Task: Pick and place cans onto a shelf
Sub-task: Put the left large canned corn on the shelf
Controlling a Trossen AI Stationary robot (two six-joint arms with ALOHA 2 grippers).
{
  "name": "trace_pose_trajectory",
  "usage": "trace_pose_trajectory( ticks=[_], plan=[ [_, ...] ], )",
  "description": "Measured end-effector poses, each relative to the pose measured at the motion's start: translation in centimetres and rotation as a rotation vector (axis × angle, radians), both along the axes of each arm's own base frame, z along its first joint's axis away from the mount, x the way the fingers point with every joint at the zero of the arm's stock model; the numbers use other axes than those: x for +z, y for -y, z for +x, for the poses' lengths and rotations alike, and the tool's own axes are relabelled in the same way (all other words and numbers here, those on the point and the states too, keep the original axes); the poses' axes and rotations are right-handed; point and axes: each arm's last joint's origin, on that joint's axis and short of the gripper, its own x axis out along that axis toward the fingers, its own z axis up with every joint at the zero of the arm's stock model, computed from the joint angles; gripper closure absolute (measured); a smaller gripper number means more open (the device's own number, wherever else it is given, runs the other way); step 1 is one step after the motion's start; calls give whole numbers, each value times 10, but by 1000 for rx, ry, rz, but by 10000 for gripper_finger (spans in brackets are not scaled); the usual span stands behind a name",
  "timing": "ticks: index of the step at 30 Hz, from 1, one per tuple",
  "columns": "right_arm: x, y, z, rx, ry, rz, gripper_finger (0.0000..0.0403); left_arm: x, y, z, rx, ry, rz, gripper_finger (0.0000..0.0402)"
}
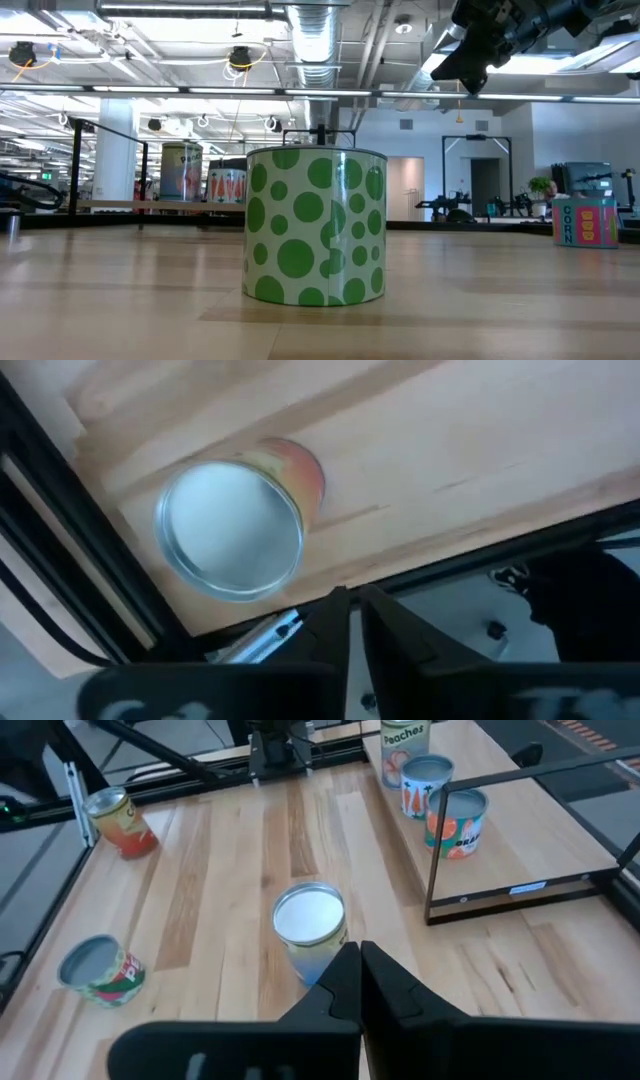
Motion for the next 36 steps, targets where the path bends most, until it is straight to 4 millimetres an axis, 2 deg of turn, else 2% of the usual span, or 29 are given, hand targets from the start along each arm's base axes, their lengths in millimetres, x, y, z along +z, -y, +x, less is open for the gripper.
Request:
trace_pose_trajectory(
  ticks=[9, 16, 21, 29, 36],
  plan=[
    [0, -1, 0, -2, 0, 13, 391, -20, 1, -6, 16, -105, 127, 283],
    [0, -8, 2, 37, -4, 12, 391, -39, 0, -7, -22, -117, 126, 268],
    [0, -13, 4, 43, -7, 2, 391, -47, 1, -6, -46, -117, 103, 291],
    [-1, -15, 4, 30, -12, -15, 391, -46, 2, -5, -120, -92, 73, 388],
    [-1, -14, 4, 29, -12, -20, 391, -36, -10, 9, -191, -71, 86, 401]
  ],
)
